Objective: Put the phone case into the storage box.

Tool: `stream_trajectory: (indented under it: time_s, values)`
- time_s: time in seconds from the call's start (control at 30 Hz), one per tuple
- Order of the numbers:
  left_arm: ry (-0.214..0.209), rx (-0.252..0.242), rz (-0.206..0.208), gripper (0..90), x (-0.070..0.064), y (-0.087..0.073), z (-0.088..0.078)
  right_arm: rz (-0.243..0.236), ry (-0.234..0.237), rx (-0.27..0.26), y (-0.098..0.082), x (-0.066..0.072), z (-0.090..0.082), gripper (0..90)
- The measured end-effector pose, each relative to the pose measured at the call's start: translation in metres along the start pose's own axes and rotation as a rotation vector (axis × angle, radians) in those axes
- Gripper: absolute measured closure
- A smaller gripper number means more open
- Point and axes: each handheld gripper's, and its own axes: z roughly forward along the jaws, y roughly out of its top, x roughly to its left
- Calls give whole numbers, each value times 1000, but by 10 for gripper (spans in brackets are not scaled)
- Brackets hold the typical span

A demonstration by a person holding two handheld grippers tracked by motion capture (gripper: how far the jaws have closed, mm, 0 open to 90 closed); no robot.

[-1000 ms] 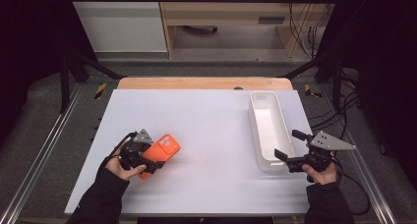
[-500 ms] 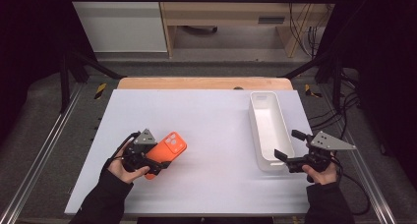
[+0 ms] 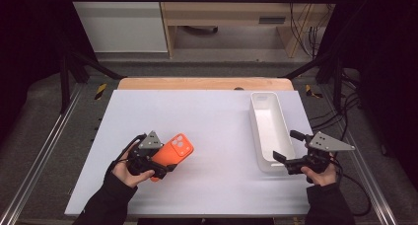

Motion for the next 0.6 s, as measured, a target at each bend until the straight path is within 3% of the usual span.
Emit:
stream_trajectory:
  time_s: [0.6]
  values:
    - [-27,-8,72,154,-18,9,6,-74,52,34,8,18,14,6]
